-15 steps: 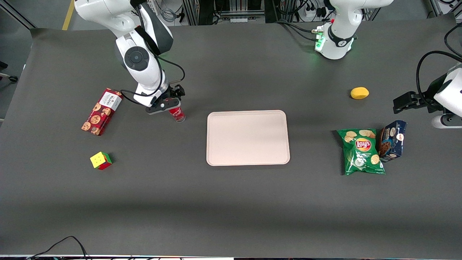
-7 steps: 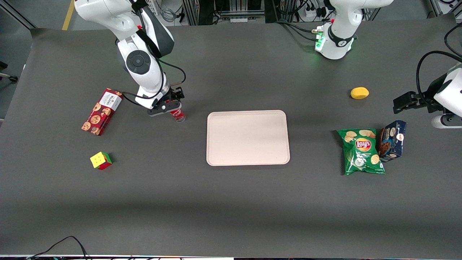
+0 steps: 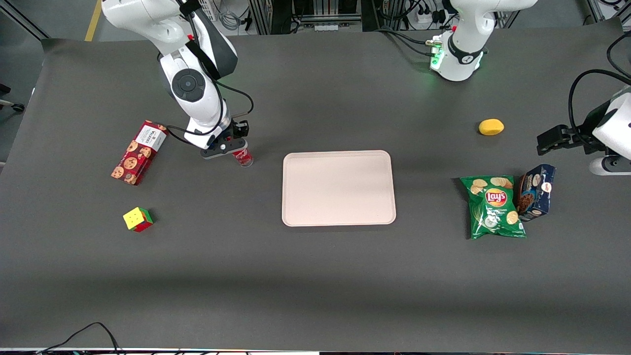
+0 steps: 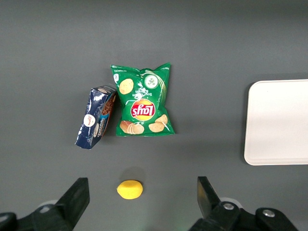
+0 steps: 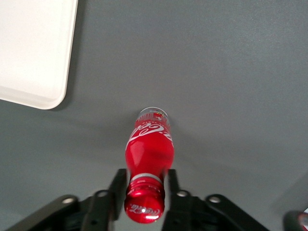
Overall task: Place coke bottle on tray
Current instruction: 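Lower the right gripper and close it around the bottle's body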
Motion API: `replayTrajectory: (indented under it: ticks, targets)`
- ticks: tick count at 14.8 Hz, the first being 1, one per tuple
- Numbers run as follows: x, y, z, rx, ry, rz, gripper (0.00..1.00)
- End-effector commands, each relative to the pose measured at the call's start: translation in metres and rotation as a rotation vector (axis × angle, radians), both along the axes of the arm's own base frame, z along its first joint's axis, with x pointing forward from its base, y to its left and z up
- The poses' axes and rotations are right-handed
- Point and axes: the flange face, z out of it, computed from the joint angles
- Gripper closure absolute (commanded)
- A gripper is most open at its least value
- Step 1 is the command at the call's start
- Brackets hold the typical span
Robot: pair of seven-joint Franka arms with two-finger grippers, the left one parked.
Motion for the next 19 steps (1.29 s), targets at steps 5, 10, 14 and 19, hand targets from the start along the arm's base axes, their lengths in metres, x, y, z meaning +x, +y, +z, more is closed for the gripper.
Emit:
replayTrajectory:
  ticks: [5,10,14,19]
  targets:
    - [0.007,0.004,0.017,0.018,-0.023,-0.003,1.0]
    - [0.038,0.015,0.109,0.0,0.037,-0.006,1.0]
    - [0.057,0.015,0.22,0.042,0.058,0.023,1.0]
    - [0.052,0.019,0.298,0.101,0.031,0.03,1.0]
